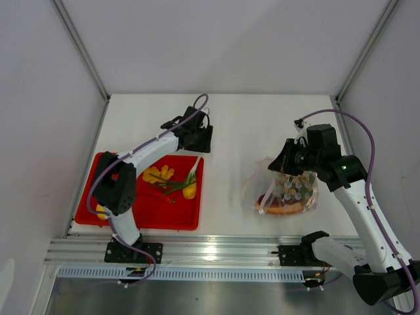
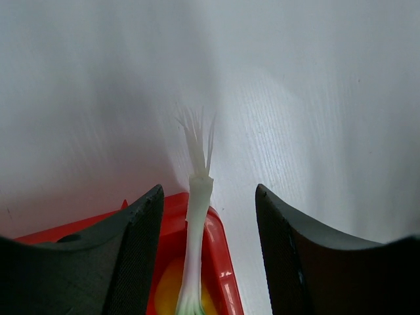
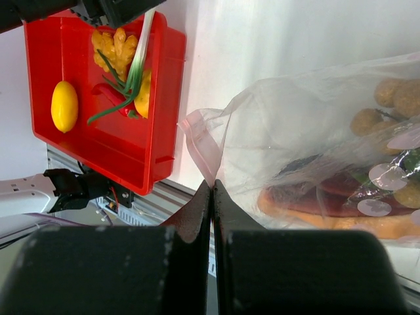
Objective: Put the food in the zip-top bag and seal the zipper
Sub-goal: Pick up the fake vegetable from the bin, then place the fake vegetable in the zipper food storage bag.
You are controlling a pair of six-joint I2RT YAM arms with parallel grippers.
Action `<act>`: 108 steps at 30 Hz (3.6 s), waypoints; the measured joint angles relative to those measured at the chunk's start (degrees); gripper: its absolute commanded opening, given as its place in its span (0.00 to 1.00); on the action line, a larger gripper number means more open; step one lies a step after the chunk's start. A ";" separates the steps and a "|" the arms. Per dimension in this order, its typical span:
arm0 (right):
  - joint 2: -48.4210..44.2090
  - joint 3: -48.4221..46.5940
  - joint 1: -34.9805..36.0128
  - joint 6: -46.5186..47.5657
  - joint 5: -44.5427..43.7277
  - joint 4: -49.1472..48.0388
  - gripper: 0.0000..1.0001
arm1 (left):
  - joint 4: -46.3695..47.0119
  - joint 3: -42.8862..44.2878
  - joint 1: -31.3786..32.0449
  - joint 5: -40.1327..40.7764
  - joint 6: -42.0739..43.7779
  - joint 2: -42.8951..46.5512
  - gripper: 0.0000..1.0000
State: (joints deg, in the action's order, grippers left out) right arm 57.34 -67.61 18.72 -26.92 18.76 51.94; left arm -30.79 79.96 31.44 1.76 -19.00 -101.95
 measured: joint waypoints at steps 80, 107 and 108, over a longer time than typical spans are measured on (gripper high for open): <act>11.50 -1.62 9.53 -41.68 29.66 -28.26 0.00 | 88.35 -35.60 14.84 -40.59 16.55 47.12 0.01; 11.58 1.73 3.63 -53.77 34.82 -38.91 0.00 | 90.20 -30.21 20.39 -50.60 31.74 46.14 0.00; 11.58 2.01 3.54 -53.96 34.95 -39.21 0.00 | 90.16 -30.12 20.85 -50.88 32.06 46.31 0.00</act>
State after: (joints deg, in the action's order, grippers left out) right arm 68.93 -65.60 22.26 -80.88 53.71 12.73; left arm 59.37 49.84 52.29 -49.12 13.06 -55.64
